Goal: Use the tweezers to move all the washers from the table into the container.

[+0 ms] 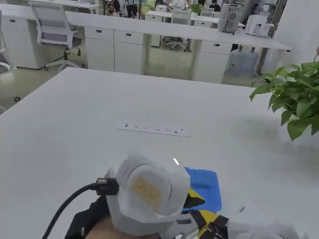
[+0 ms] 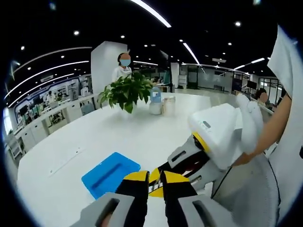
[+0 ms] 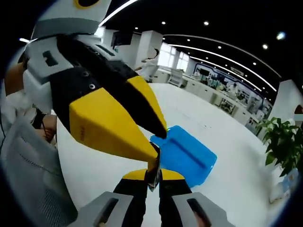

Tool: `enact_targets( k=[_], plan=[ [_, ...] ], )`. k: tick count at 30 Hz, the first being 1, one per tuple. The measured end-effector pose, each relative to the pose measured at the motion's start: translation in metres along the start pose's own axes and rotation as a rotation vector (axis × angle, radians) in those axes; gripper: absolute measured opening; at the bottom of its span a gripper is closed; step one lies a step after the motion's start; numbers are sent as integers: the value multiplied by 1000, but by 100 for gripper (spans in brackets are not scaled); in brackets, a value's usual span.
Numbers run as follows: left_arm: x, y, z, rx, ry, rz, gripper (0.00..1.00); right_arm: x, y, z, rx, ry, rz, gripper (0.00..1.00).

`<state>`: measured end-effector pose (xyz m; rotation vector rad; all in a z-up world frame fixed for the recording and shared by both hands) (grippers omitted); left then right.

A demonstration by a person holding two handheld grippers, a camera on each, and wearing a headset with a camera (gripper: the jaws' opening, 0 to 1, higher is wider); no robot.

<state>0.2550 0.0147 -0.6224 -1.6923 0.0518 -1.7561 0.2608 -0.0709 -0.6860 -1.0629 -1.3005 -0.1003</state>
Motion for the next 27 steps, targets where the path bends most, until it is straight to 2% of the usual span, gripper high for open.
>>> enact_targets(
  k=[2,3,5,7,9,10,11,13,14,15,17,19,20,21,23,24,27],
  plan=[
    [-3,3,-4,-19,2,-2,2,-2,2,1,-4,-36,15,5],
    [-6,4,-6,-40,18,12,0,-3,3,1,-2,-55,26,5],
    [-9,6,-7,-34,47,19,0,-4,5,1,-1,-78,40,5],
    [-12,7,-8,-50,71,27,0,-7,8,2,0,-114,56,5],
    [-18,7,-4,-46,140,34,0,-11,10,1,-1,-124,69,5],
    [-24,8,-3,-67,186,51,0,-14,12,0,-1,-125,83,5],
    [-28,9,-3,-88,192,62,0,-16,14,-2,-8,-123,93,6],
    [-38,13,1,-98,157,75,0,-20,16,-3,-19,-92,108,8],
    [-42,15,2,-105,150,77,0,-25,20,-3,-12,-53,119,9],
    [-49,18,2,-122,133,93,0,-31,23,-2,2,-29,144,10],
    [-62,23,3,-137,110,125,0,-37,28,-2,5,-14,160,11],
    [-71,27,3,-152,111,138,0,-44,31,0,22,29,175,12],
    [-76,28,3,-159,117,152,0,-45,33,3,61,99,147,12],
    [-81,28,4,-174,142,171,0,-47,32,1,48,138,144,15],
    [-91,28,8,-192,154,187,0,-49,31,1,68,212,153,21],
    [-98,27,12,-206,163,213,0,-49,30,0,72,214,149,24],
    [-109,29,18,-221,175,237,0,-51,17,0,53,188,144,26]
  ],
)
Point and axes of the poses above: the centre of the closed fingertips' face, and the gripper's own axes: y roughly forward along the fingers, z roughly to its left, x roughly out of its top, the point moved 8 cm from there along -y, roughly backward along the fingers, and after that the axes turned 7 degrees about y, right-handed, at the moved point
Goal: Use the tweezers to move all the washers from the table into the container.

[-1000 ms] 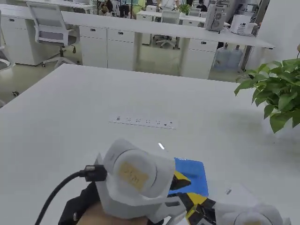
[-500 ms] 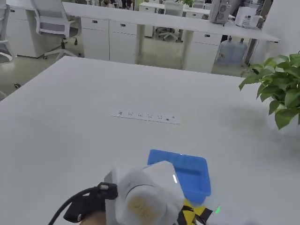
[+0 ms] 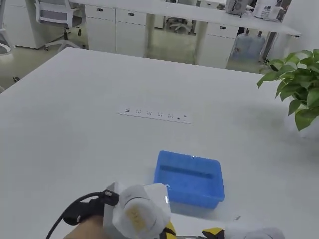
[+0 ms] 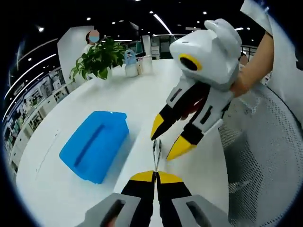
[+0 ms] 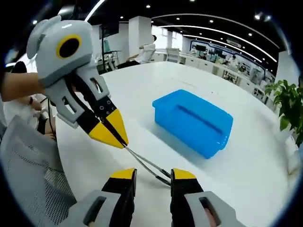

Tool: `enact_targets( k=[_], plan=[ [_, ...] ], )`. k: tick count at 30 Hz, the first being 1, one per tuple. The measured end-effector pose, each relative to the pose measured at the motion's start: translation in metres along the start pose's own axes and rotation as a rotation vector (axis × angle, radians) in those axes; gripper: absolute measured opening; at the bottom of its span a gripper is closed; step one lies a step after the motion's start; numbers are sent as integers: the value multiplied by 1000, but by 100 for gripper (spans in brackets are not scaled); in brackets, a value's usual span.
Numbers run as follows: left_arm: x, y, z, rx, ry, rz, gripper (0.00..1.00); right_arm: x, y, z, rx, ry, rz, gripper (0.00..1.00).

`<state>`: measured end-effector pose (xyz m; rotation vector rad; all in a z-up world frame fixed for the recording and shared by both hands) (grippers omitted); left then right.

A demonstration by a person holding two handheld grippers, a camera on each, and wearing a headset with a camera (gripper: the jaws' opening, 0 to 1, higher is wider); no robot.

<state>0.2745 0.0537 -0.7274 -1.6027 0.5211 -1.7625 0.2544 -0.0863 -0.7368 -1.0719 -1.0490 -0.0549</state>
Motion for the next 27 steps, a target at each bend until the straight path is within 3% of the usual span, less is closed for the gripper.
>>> enact_targets(
  k=[3,6,9,13,16,19,22,24,25,26,27],
  plan=[
    [-12,7,4,-4,-4,74,0,-2,-11,0,14,85,-25,31],
    [-15,14,6,12,-13,78,0,-7,-21,-1,7,165,-32,38],
    [-19,18,6,28,-35,89,0,-14,-28,-6,-27,190,-39,36],
    [-26,24,7,48,5,132,0,-19,-33,-10,-55,211,-38,35],
    [-27,23,8,67,-14,138,0,-18,-36,-11,-64,226,-56,36],
    [-24,14,9,123,-85,88,2,-18,-39,-11,-70,239,-74,40],
    [-22,1,8,182,-178,45,17,-17,-41,-13,-82,244,-83,44],
    [-18,-10,9,262,-258,-20,30,-16,-44,-15,-88,261,-100,46],
    [-17,-12,9,274,-272,-34,37,-16,-45,-15,-89,265,-102,46],
    [-14,-19,10,337,-300,-88,49,-16,-46,-18,-93,291,-114,47],
    [-14,-24,10,364,-318,-102,57,-17,-46,-20,-95,305,-120,48]
  ],
)
Point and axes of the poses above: the centre of the closed fingertips' face, and the gripper's own axes: y roughly forward along the fingers, z roughly to its left, x roughly out of its top, the point moved 8 cm from there along -y, roughly backward along the fingers, and after that the axes turned 7 degrees about y, right-handed, at the moved point
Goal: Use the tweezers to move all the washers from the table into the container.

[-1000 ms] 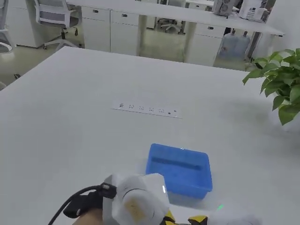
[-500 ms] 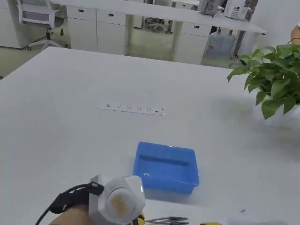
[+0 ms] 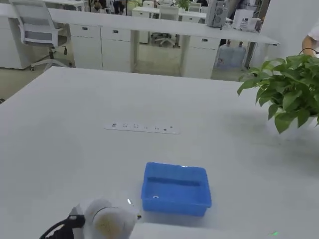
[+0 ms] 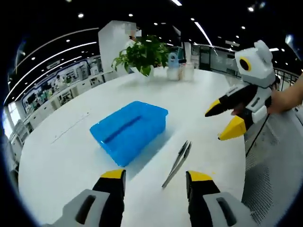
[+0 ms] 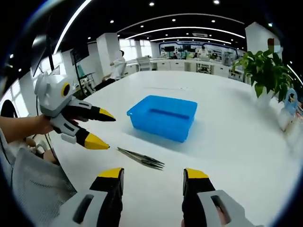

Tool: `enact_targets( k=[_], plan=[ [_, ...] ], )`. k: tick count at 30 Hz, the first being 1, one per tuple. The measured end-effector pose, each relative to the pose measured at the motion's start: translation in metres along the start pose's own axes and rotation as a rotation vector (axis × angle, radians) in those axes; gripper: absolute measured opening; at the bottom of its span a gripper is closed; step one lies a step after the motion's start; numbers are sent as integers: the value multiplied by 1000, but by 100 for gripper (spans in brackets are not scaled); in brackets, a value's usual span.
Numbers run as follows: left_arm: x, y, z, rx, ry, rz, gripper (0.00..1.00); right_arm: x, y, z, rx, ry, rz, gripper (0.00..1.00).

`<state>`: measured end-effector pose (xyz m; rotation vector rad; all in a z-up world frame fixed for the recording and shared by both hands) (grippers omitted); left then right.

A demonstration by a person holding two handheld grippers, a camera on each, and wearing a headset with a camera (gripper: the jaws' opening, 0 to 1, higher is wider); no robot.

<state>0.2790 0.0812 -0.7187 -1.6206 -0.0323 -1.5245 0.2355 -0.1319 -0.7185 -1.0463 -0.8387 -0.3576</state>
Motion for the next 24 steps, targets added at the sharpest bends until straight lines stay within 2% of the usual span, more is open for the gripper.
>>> enact_targets(
  k=[2,4,7,9,10,12,15,17,19,24],
  plan=[
    [2,-10,2,40,-52,-10,70,2,-2,-4,-7,22,-15,49],
    [3,-22,6,94,-85,-37,73,4,-4,-7,-11,39,-32,49],
    [3,-35,8,136,-126,-40,81,5,-5,-9,-25,38,-43,51],
    [2,-40,9,182,-176,-47,93,7,-6,-10,-46,44,-63,55],
    [1,-42,8,202,-199,-64,99,9,-7,-10,-56,39,-75,59],
    [-2,-46,6,228,-209,-83,99,10,-8,-10,-71,26,-83,63],
    [-9,-48,2,227,-226,-44,99,13,-10,-11,-87,2,-106,69],
    [-11,-50,-2,232,-210,-29,99,16,-13,-11,-97,-19,-136,72],
    [-11,-52,-4,241,-197,-24,99,17,-17,-10,-95,-24,-156,74],
    [-6,-56,-7,260,-193,-35,99,22,-18,-8,-74,-27,-166,80]
  ],
)
Point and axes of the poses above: the centre of the closed fingertips' face, and the gripper's own axes: y roughly forward along the fingers, z roughly to its left, x roughly out of its top, the point moved 8 cm from there along -y, roughly backward along the fingers, and after that the axes turned 7 degrees about y, right-handed, at the moved point
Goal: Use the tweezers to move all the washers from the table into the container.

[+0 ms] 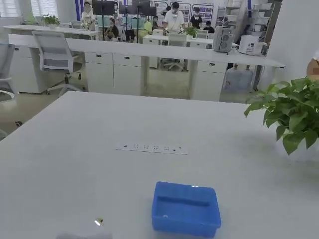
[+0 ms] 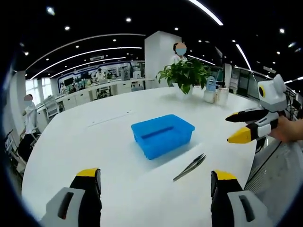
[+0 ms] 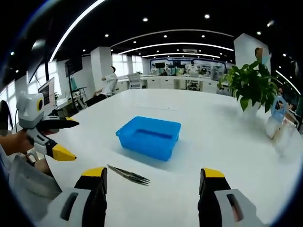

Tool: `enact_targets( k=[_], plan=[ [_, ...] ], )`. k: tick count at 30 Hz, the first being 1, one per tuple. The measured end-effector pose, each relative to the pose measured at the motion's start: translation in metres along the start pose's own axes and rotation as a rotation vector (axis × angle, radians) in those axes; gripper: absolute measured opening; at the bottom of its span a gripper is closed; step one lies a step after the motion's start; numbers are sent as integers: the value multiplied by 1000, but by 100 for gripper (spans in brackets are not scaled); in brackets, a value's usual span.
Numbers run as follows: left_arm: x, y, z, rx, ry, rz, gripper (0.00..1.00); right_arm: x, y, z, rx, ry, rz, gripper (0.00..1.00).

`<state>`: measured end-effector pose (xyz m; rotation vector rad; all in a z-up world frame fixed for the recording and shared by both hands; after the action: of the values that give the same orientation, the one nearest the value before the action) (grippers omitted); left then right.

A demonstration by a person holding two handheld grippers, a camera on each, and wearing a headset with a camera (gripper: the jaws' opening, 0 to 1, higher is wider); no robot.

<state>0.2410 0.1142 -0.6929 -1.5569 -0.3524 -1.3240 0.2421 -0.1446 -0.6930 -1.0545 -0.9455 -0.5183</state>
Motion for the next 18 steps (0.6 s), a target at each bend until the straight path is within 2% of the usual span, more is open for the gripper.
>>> enact_targets(
  k=[5,8,12,18],
  plan=[
    [11,-4,4,20,9,-11,99,19,0,4,26,-35,-25,89],
    [22,-8,11,47,28,-24,99,39,1,5,39,-67,-71,86],
    [30,-14,21,68,35,-37,99,58,2,4,41,-78,-101,81],
    [37,-29,38,114,25,-41,99,68,3,5,55,-105,-113,78]
  ],
)
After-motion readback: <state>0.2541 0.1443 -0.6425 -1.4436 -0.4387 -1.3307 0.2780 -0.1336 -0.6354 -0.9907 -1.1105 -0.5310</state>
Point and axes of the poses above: the centre of the closed fingertips' face, and the gripper's own axes: y roughly forward along the fingers, z roughly to its left, x roughly out of its top, the point moved 8 cm from there along -y, roughly backward along the fingers, and after that the axes turned 7 degrees about y, right-handed, at the moved point
